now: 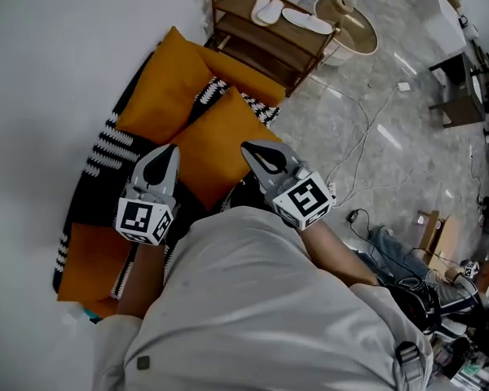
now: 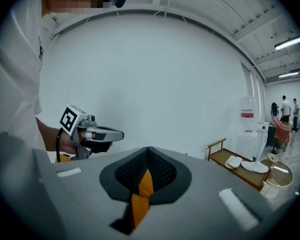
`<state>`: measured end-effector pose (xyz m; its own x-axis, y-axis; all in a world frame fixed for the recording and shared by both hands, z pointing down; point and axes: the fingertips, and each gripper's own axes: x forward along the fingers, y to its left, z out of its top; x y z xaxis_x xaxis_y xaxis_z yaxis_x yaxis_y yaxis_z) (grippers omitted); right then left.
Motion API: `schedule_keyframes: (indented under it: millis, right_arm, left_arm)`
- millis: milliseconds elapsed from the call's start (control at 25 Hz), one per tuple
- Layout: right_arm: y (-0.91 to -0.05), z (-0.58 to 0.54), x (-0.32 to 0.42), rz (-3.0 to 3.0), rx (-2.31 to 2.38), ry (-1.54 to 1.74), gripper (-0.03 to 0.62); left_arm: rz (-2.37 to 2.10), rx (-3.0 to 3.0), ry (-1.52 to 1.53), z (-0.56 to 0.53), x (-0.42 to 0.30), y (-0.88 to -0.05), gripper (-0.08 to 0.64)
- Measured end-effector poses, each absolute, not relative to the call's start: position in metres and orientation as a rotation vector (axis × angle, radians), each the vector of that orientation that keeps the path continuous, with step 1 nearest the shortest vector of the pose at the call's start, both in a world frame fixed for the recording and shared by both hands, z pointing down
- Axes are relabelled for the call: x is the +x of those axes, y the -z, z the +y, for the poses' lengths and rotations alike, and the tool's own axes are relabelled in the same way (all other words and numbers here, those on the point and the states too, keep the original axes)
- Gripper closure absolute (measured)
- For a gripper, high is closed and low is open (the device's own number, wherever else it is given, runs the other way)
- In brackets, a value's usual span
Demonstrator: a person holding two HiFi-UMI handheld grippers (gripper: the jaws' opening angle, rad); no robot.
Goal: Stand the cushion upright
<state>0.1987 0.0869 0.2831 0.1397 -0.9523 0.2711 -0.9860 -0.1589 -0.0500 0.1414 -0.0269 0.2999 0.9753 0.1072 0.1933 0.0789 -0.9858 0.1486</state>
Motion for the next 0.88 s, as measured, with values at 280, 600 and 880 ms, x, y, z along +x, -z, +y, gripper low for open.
schedule_keyframes:
  millis: [280,600,880]
  right_arm:
    - [-0.321,0.059,0.253,-1.979,2.130,-0.453,0.576]
    - [-0.410,0.036,0.335,-2.066,1.836,-0.692,0.496]
    - [-0.508,0.021,0.378,-2.064,1.579,-0.807,0.461]
  left_arm:
    - [-0.006,2.940,-0.401,-0.048,0.168,-0.326,0.557]
    - [-0.155,2.825,-0.567,-0.059,0.224,-0.402,0.555]
    - [-0.349,2.669,-0.752,-0.071,0.223,-0.492,0.505]
